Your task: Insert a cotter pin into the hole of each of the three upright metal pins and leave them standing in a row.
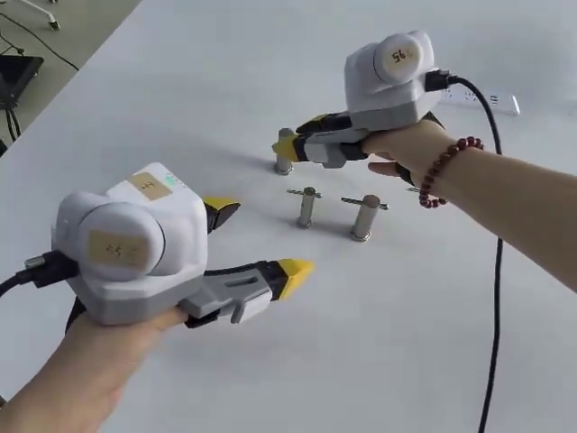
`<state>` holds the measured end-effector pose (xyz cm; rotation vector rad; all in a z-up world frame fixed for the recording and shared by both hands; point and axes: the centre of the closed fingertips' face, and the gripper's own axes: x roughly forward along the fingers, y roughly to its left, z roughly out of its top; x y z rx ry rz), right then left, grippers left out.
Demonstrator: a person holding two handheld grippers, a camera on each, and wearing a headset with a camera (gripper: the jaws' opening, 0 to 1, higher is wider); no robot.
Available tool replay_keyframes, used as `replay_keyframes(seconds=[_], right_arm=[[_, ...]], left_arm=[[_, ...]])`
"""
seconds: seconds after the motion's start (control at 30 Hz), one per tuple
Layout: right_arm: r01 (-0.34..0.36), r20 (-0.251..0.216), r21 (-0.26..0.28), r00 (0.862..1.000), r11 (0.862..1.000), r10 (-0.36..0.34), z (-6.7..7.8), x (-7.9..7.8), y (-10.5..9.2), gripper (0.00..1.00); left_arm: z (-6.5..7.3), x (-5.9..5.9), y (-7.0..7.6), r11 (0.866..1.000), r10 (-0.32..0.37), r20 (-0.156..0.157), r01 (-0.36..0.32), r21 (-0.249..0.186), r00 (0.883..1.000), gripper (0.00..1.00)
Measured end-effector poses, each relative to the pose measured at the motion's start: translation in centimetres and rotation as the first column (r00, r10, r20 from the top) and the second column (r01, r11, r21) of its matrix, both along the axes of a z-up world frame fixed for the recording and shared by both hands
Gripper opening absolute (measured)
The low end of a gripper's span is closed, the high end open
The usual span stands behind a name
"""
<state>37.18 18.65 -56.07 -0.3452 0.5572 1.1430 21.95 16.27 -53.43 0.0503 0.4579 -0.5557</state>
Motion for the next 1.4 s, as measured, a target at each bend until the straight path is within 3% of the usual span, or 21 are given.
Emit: replay_keyframes(seconds=[0.1,0.27,0.43,1.07,1.4], right_arm=[[-0.004,-0.005,0.010,1.000,1.000,0.004,-0.5,-0.1,0.8,0.21],[0.037,-0.021,0.021,0.999,0.999,-0.037,-0.9,1.2,1.1,0.16],[0.049,-0.058,0.072,0.997,0.996,-0.045,-0.6,1.0,1.3,0.12],[0.030,-0.025,0.020,0.999,0.999,-0.029,-0.5,0.7,0.6,0.08],[0.049,-0.015,-0.008,0.999,0.999,-0.049,-0.1,0.0,-2.4,0.08]], left_arm=[[-0.1,0.0,0.1,1.000,-0.002,-0.002,0.002,0.009,1.000,0.61],[-0.2,0.0,0.4,1.000,0.001,-0.006,-0.001,0.016,1.000,0.61],[-0.1,-0.1,0.6,1.000,0.006,-0.006,-0.006,0.011,1.000,0.61],[0.2,-0.1,1.0,1.000,0.018,-0.004,-0.018,0.013,1.000,0.61],[0.5,-0.3,0.8,1.000,0.016,-0.005,-0.016,0.004,1.000,0.61]])
